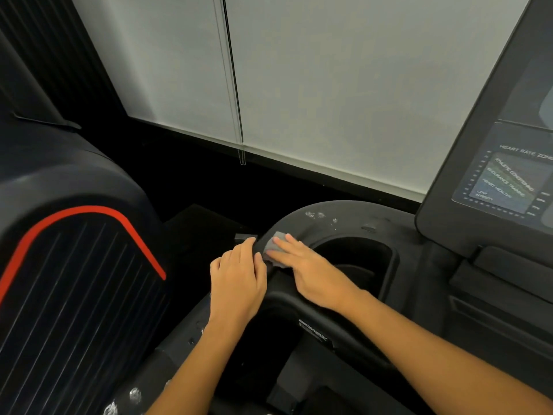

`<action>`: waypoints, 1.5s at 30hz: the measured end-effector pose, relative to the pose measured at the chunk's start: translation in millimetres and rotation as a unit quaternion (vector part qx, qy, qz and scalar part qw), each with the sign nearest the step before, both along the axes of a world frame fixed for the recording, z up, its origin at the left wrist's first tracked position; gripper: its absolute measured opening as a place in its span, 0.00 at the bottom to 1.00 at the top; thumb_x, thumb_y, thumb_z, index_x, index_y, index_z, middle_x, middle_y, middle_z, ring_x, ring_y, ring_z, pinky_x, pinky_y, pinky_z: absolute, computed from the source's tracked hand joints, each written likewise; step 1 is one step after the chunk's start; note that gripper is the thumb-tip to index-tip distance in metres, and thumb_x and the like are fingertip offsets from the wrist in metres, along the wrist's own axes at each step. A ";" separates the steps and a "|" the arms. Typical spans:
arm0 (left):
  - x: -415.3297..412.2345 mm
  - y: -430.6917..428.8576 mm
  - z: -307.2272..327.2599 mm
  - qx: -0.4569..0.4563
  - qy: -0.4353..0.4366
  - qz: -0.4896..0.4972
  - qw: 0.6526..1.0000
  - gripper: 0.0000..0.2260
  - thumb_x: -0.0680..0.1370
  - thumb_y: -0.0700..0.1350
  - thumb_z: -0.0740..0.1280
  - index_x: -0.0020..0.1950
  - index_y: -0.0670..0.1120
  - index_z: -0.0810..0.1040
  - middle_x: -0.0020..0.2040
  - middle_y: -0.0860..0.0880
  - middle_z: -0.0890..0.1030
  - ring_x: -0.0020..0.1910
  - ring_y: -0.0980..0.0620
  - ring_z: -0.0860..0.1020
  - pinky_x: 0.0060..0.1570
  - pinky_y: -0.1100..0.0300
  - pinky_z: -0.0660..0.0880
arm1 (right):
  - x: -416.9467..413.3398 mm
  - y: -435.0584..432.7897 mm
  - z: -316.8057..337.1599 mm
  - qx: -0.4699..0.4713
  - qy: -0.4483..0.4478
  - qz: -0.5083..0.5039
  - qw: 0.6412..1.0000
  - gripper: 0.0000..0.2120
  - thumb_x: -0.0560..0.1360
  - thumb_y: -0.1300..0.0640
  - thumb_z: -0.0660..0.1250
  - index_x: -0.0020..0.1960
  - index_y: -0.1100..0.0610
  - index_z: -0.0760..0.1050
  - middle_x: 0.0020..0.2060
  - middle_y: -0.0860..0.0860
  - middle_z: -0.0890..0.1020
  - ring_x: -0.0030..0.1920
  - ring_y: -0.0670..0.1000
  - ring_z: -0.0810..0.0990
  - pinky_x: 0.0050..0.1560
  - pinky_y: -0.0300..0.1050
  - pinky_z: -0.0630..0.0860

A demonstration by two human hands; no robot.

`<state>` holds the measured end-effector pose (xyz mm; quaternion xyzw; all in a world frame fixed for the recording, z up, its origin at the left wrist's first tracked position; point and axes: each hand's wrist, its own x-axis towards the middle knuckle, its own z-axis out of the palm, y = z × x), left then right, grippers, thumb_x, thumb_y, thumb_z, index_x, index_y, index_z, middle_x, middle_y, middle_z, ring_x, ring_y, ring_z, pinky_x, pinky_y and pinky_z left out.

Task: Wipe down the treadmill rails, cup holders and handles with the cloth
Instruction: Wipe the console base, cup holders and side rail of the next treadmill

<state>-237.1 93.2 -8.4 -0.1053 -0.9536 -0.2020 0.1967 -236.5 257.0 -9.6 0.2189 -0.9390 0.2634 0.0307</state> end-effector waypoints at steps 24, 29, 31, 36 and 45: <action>4.1 0.7 2.6 0.020 -0.031 -0.016 0.999 0.24 0.77 0.53 0.47 0.63 0.43 0.74 0.50 0.48 0.81 0.49 0.49 0.79 0.53 0.51 0.70 | 7.6 10.2 -6.4 0.000 0.112 -0.027 0.993 0.16 0.70 0.69 0.60 0.54 0.63 0.80 0.52 0.56 0.82 0.57 0.56 0.78 0.66 0.42 0.66; 4.0 0.3 1.9 0.008 -0.029 -0.021 0.999 0.23 0.77 0.52 0.48 0.61 0.43 0.75 0.51 0.47 0.81 0.49 0.48 0.79 0.53 0.51 0.71 | 12.5 18.4 -8.9 0.011 0.111 0.044 0.993 0.16 0.73 0.67 0.59 0.58 0.60 0.79 0.57 0.54 0.80 0.63 0.50 0.71 0.69 0.37 0.59; 3.8 0.1 0.9 0.001 -0.032 -0.025 0.999 0.22 0.77 0.52 0.49 0.59 0.44 0.76 0.51 0.48 0.81 0.50 0.48 0.79 0.53 0.51 0.71 | -1.0 28.5 -5.2 -0.021 0.110 0.004 0.994 0.18 0.72 0.70 0.57 0.55 0.62 0.80 0.53 0.56 0.81 0.57 0.52 0.77 0.66 0.36 0.65; 0.9 0.8 -2.3 -0.038 -0.026 -0.035 0.998 0.20 0.77 0.51 0.50 0.56 0.45 0.79 0.52 0.48 0.80 0.50 0.48 0.79 0.52 0.50 0.72 | -31.9 36.0 21.9 -0.196 0.026 -0.228 0.953 0.23 0.75 0.73 0.54 0.66 0.61 0.72 0.62 0.56 0.75 0.62 0.49 0.73 0.65 0.29 0.61; -0.8 0.0 -5.5 -0.080 -0.020 -0.034 0.996 0.19 0.77 0.51 0.52 0.56 0.45 0.79 0.53 0.47 0.80 0.49 0.47 0.79 0.50 0.50 0.73 | -55.6 15.2 4.0 0.075 0.002 -0.138 0.988 0.25 0.81 0.46 0.49 0.76 0.52 0.53 0.76 0.51 0.54 0.76 0.51 0.46 0.73 0.47 0.41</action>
